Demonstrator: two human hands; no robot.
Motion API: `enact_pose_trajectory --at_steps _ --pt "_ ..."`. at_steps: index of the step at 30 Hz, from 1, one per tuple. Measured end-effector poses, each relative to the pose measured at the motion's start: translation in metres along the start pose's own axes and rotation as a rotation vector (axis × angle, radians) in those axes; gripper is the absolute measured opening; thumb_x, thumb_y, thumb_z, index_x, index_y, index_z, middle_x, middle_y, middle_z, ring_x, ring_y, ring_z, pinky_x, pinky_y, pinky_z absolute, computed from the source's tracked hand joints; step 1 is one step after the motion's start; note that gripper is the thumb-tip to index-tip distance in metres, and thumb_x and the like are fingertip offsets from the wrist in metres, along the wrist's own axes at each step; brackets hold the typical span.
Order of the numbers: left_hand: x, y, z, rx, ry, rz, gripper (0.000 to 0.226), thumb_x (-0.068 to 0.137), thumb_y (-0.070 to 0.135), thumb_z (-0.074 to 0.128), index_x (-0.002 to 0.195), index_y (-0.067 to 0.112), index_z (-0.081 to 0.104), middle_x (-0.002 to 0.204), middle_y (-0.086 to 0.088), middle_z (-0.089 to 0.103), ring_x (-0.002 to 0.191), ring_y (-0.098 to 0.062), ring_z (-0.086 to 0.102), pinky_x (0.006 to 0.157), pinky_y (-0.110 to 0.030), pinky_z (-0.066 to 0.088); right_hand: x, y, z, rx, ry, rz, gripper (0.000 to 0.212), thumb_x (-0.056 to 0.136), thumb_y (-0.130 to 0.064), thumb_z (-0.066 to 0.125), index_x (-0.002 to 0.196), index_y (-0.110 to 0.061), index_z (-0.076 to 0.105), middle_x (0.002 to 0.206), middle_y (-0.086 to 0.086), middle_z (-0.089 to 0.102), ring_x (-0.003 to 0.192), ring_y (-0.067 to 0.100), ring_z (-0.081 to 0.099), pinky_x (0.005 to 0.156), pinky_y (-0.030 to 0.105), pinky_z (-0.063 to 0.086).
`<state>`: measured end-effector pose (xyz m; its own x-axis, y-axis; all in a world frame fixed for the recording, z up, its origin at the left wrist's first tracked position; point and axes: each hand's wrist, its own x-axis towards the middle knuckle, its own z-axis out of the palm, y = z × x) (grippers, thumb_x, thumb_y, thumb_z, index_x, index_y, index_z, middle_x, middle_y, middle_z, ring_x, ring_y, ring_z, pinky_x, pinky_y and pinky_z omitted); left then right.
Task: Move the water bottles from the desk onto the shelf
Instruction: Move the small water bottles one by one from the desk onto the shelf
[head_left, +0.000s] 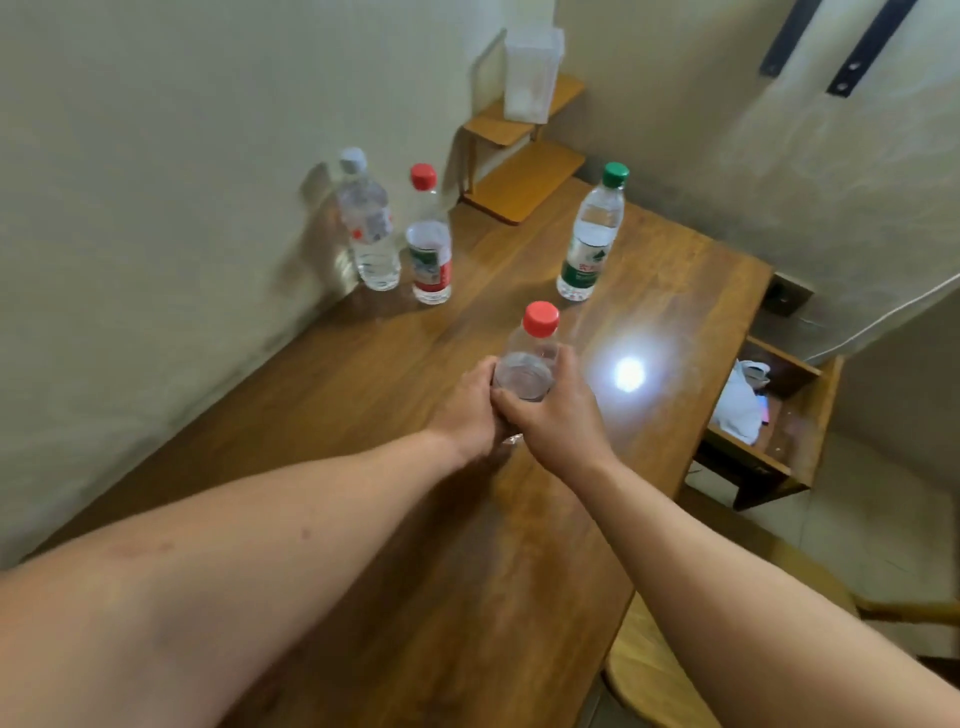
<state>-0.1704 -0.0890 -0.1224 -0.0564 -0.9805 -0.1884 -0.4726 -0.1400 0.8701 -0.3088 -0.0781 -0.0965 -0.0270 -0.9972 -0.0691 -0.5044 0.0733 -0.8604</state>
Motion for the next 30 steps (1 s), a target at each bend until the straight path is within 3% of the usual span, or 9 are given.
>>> enact_pose_trajectory --at_steps 2,3,4,7,10,13,18,25,30 --pt "-0.049 0.001 -0.043 -0.085 0.036 0.010 0.046 0.088 0.006 0.081 0.129 0.010 0.060 0.109 0.003 0.072 0.096 -0.002 0.072 0.087 -0.021 0.058 -0.032 -0.035 0.022 -0.003 -0.042 -0.061 0.078 0.070 -0.055 0.087 0.135 -0.038 0.047 0.126 -0.010 0.068 0.115 0.009 0.069 0.097 0.043 0.060" --pt "-0.075 0.000 -0.067 -0.124 0.071 0.038 0.051 0.086 0.006 0.083 0.131 0.010 0.059 0.111 0.003 0.073 0.099 -0.005 0.072 0.086 -0.022 0.060 -0.051 -0.056 0.032 0.000 -0.060 -0.097 0.081 0.070 -0.055 0.088 0.137 -0.038 0.047 0.127 -0.013 0.068 0.115 0.006 0.069 0.097 0.041 0.061" --pt "-0.102 0.002 -0.093 -0.137 0.089 0.060 0.057 0.083 0.014 0.087 0.132 0.015 0.059 0.115 0.003 0.074 0.103 -0.009 0.073 0.088 -0.026 0.062 -0.072 -0.079 0.043 0.004 -0.079 -0.136 0.082 0.072 -0.053 0.089 0.141 -0.037 0.046 0.128 -0.015 0.068 0.115 0.002 0.068 0.097 0.037 0.060" --pt "-0.185 -0.008 -0.171 -0.102 0.197 0.114 0.059 0.078 0.024 0.093 0.129 0.024 0.062 0.119 0.006 0.073 0.102 -0.004 0.071 0.086 -0.021 0.060 -0.144 -0.143 0.076 0.033 -0.184 -0.244 0.072 0.086 -0.045 0.085 0.146 -0.034 0.046 0.133 -0.019 0.067 0.123 -0.004 0.063 0.100 0.024 0.053" --pt "-0.272 -0.024 -0.243 -0.089 0.324 0.133 0.058 0.074 0.034 0.095 0.122 0.031 0.062 0.115 0.010 0.071 0.100 -0.003 0.071 0.086 -0.027 0.061 -0.215 -0.190 0.117 0.102 -0.342 -0.310 0.050 0.103 -0.028 0.066 0.148 -0.037 0.048 0.138 -0.017 0.067 0.131 0.001 0.061 0.109 0.036 0.053" --pt "-0.355 -0.058 -0.304 -0.052 0.421 0.107 0.056 0.076 0.047 0.091 0.121 0.038 0.059 0.119 0.010 0.067 0.106 -0.004 0.069 0.091 -0.029 0.062 -0.273 -0.228 0.173 0.060 -0.465 -0.355 0.051 0.102 -0.008 0.060 0.143 -0.037 0.054 0.132 -0.019 0.070 0.126 0.000 0.064 0.110 0.038 0.054" --pt "-0.485 -0.113 -0.389 -0.014 0.620 0.002 0.059 0.078 0.049 0.088 0.127 0.043 0.057 0.123 0.018 0.068 0.112 0.000 0.067 0.098 -0.035 0.061 -0.362 -0.299 0.279 -0.093 -0.630 -0.523 0.055 0.089 -0.030 0.085 0.132 -0.044 0.054 0.123 -0.023 0.070 0.114 -0.005 0.067 0.098 0.031 0.060" --pt "-0.629 -0.164 -0.480 0.056 0.997 -0.186 0.052 0.076 0.054 0.081 0.120 0.043 0.055 0.108 0.021 0.071 0.098 0.001 0.070 0.084 -0.031 0.061 -0.453 -0.382 0.415 -0.126 -0.843 -0.735 0.061 0.080 -0.038 0.088 0.131 -0.042 0.054 0.119 -0.021 0.068 0.105 -0.001 0.067 0.086 0.028 0.061" --pt "-0.701 -0.217 -0.516 0.041 1.209 -0.348 0.058 0.068 0.056 0.078 0.119 0.041 0.055 0.108 0.021 0.070 0.097 -0.002 0.068 0.080 -0.029 0.056 -0.523 -0.422 0.509 -0.163 -1.011 -0.790 0.037 0.084 -0.038 0.078 0.116 -0.046 0.061 0.106 -0.022 0.073 0.096 -0.004 0.068 0.079 0.025 0.057"
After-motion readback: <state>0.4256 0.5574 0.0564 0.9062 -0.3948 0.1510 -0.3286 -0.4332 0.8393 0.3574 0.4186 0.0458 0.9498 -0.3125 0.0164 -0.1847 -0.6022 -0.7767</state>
